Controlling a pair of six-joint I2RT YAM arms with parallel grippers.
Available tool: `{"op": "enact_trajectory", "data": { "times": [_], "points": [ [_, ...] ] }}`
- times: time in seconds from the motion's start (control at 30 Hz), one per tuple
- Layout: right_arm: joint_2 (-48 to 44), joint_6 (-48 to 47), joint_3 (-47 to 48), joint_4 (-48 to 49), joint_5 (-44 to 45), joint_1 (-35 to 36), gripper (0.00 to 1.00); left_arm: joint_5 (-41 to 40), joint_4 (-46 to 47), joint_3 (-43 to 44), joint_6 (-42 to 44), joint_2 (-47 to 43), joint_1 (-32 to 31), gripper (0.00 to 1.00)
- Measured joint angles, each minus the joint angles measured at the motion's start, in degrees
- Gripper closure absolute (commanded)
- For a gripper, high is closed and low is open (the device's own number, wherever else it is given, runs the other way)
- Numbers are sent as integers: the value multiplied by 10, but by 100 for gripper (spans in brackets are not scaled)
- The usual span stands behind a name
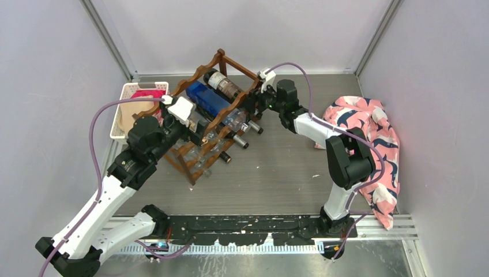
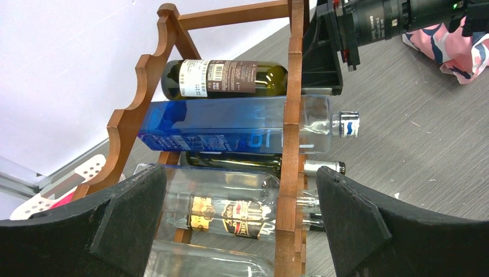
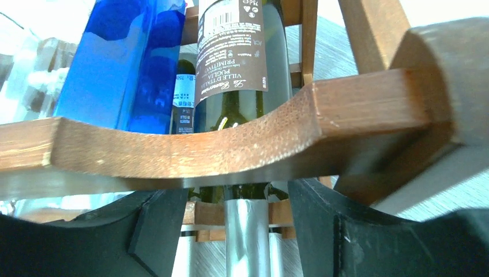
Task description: Put the wine bottle on the wine rack
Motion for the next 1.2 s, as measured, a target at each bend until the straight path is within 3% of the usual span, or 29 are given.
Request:
{"op": "enact_trajectory", "data": {
  "times": [0.5,0.87,1.2],
  "points": [
    [-164,-43,-88,-45,22,-1,26,37,-7,17,-53,-3,2,0],
    [-395,-61,-151,-212,67,-1,0,89,-30,37,-158,-46,2,0],
    [-597,26,-193,-296,151,-1,0,141,-47,58,-275,-67,2,0]
  ]
}}
